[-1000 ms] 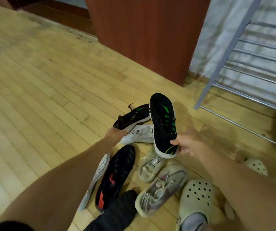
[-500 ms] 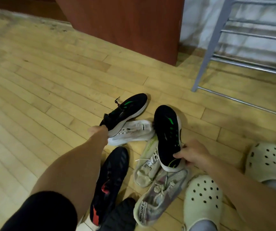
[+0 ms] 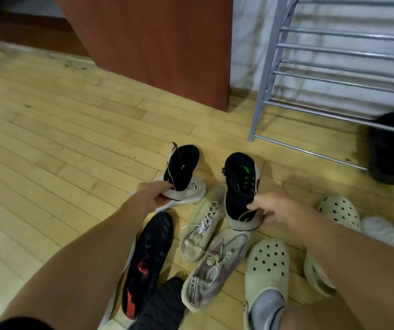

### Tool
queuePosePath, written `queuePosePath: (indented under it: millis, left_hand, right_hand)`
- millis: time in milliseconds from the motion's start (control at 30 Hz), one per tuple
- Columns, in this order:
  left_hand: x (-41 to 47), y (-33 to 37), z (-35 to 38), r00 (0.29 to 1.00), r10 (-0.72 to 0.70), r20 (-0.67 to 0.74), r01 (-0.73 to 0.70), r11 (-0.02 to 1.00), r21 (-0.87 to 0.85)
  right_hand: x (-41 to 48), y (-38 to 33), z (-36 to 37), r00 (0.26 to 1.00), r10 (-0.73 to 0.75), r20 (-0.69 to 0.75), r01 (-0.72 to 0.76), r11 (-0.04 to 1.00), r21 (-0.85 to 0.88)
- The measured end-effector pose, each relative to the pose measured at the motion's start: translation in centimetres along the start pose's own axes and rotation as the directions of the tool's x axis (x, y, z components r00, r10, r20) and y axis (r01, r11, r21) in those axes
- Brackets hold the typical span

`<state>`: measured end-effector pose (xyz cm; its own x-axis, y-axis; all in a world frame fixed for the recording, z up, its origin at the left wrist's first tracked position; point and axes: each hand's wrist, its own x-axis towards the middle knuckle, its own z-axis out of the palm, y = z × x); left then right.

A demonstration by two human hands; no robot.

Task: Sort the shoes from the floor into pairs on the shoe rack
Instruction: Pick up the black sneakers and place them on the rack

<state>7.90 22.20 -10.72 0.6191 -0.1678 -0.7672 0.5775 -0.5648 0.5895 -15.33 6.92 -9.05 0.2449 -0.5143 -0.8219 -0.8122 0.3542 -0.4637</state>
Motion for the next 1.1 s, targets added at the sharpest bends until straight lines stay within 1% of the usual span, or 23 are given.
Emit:
queuePosePath:
  millis: [200,400,500,633,700,800,900,1100]
  left_hand:
    - [-4.2,0.2,1.7,0.983,0.014,0.184,0.005,0.995,-0.103]
    - [-6.3,-0.6,6.0,0.947,0.044,0.318,-0.046,0.999,-0.001]
    - [-7.0,-0.4,9.6,0.919,0.047,0.392,-0.064,0.998,0.030]
    - [-6.6,-0.2,15.3,0.877,0.082,0.473,-0.081,0.996,-0.022]
    - [-5.9,0.1,18.2,0.870,0.095,0.484,-0.093,0.995,-0.028]
    - [-4.2,0.9,22.5,0.878,0.122,0.463,-0.105,0.993,-0.061]
    - [-2.3,2.4,26.4,0.881,0.138,0.453,-0.109,0.990,-0.090]
    - [2.2,6.0,32.6,0.878,0.204,0.434,-0.158,0.978,-0.139]
  right_hand:
    - [-3.1,-0.5,-3.7,1.000,0.005,-0.003,-0.005,0.987,0.158]
    - [-3.5,1.1,-6.9,0.992,0.052,-0.117,-0.027,0.978,0.208]
    - [-2.7,1.6,-8.8,0.987,0.086,-0.136,-0.050,0.968,0.247]
    - [-0.1,1.9,-11.9,0.965,0.122,-0.233,-0.046,0.951,0.307]
    - [1.6,1.8,-13.3,0.957,0.134,-0.258,-0.043,0.942,0.332]
    - [4.3,1.5,-15.4,0.945,0.155,-0.289,-0.039,0.927,0.372]
    - [7.8,1.3,-17.6,0.921,0.149,-0.359,0.011,0.913,0.408]
    - [14.2,0.2,-20.8,0.882,0.116,-0.457,0.074,0.923,0.379]
